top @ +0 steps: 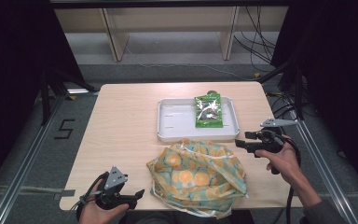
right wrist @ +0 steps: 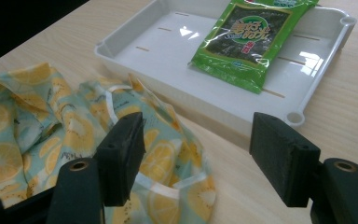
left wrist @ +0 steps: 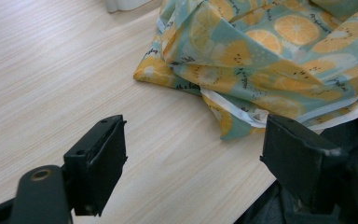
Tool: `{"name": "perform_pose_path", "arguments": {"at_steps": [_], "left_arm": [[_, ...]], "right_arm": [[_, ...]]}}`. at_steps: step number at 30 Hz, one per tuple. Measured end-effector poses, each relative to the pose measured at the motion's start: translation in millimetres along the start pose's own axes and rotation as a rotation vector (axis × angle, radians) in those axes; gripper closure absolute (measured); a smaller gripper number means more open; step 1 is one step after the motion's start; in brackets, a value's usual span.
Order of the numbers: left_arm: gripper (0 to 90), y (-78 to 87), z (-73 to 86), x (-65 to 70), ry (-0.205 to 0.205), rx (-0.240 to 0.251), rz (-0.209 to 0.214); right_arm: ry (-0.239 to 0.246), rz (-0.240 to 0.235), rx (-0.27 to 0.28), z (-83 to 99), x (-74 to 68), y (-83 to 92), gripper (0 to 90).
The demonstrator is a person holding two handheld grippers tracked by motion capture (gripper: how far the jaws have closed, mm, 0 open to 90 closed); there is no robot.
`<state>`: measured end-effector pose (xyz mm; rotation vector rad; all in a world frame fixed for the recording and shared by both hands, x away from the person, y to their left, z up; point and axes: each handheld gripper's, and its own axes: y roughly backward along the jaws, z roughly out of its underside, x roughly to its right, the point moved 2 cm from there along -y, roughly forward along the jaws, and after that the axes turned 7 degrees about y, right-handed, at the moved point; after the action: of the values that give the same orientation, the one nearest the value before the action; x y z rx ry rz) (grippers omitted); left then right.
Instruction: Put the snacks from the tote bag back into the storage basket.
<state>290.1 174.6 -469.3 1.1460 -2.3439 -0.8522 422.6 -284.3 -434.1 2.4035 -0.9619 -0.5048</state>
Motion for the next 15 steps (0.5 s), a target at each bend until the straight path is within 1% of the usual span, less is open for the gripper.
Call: {"name": "perform_pose_path", "arguments": {"at_steps": [1, 2, 3, 5, 6, 7, 8, 9, 10, 11, 12, 13, 14, 15], "left_arm": [[21.2, 0.1, 0.0, 0.0, 0.0, 0.0, 0.0], [21.2, 0.1, 0.0, 0.0, 0.001, 0.0, 0.0], [21.2, 0.2, 0.0, 0.1, 0.002, 0.0, -0.001], [21.2, 0.2, 0.0, 0.0, 0.0, 0.0, 0.0], [21.2, 0.2, 0.0, 0.1, 0.001, 0.0, 0.0], [21.2, 0.3, 0.0, 0.1, 0.001, 0.0, 0.0], [21.2, 0.4, 0.1, 0.0, 0.001, 0.0, 0.0], [21.2, 0.5, 0.1, -0.2, -0.001, -0.001, -0.001], [21.2, 0.8, 0.0, -0.4, -0.002, -0.003, -0.001], [21.2, 0.8, -0.3, -1.1, -0.011, -0.002, -0.003], [21.2, 0.0, -0.5, -1.0, -0.009, 0.009, -0.004], [21.2, 0.9, -0.2, -0.9, -0.011, -0.003, -0.003], [21.2, 0.0, -0.7, -1.5, -0.017, 0.008, -0.006], [21.1, 0.8, -0.1, -0.6, -0.008, -0.004, -0.001]], "right_arm": [[0.006, 0.004, 0.001, 1.2, 0.3, 0.1, 35.2], [0.022, 0.012, 0.007, 2.8, 1.0, 0.1, 34.9], [-0.002, -0.003, -0.003, 3.6, -0.8, 1.0, 34.8], [0.005, -0.003, 0.006, 6.1, -1.1, 2.0, 34.9], [0.009, -0.004, -0.01, 6.6, -0.6, 3.3, 34.9], [-0.004, 0.002, 0.002, 7.9, -2.1, 3.7, 34.7], [-0.008, -0.003, 0.008, 8.5, -2.6, 4.3, 34.6], [-0.003, -0.005, -0.002, 9.8, -2.3, 5.9, 34.4], [-0.013, -0.005, 0.002, 10.7, -3.2, 6.5, 34.2], [0.007, 0.002, 0.003, 11.5, -1.7, 7.2, 34.1], [-0.021, -0.003, 0.0, 12.8, -4.2, 7.6, 34.1], [-0.005, -0.007, 0.006, 14.1, -3.9, 8.3, 34.0], [-0.003, -0.003, 0.001, 14.9, -4.1, 9.8, 34.0], [-0.031, -0.012, -0.004, 16.2, -6.4, 10.5, 33.9]]}}
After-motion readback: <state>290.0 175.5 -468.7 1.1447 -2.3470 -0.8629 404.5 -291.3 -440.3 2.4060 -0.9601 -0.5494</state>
